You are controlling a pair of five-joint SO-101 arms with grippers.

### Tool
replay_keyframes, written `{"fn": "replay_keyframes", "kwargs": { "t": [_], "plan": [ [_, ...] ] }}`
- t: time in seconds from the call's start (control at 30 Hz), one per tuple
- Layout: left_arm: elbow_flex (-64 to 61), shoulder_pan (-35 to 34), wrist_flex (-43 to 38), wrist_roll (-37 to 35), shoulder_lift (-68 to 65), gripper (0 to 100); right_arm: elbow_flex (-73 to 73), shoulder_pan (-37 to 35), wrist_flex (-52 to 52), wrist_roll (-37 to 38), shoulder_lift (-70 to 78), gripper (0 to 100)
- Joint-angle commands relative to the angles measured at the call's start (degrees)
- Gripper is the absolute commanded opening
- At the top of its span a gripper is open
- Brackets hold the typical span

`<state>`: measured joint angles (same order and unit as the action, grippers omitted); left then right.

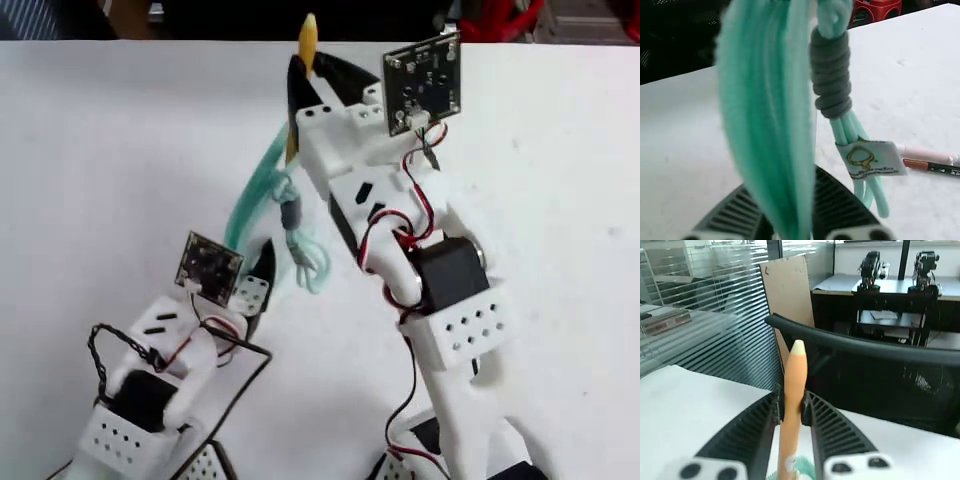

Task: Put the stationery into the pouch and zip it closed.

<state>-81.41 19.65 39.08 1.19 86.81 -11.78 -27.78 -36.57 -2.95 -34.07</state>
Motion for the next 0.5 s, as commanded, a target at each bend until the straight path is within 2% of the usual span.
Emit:
{"fn": "replay_keyframes", "kwargs": {
  "t": [0.0,0.23,0.47],
  "plan": [
    [0.4,-0.4,-1.8,0.7,0.8,6,0.4,-1.0,-1.7,-4.0,-0.4,1.7],
    [0.4,-0.4,-1.8,0.7,0.8,6,0.5,-1.4,-4.5,-8.0,-0.1,1.7],
    [0.4,-0.4,-1.8,0.7,0.8,6,0.1,-1.4,-12.6,-8.2,0.2,1.7]
  ]
}}
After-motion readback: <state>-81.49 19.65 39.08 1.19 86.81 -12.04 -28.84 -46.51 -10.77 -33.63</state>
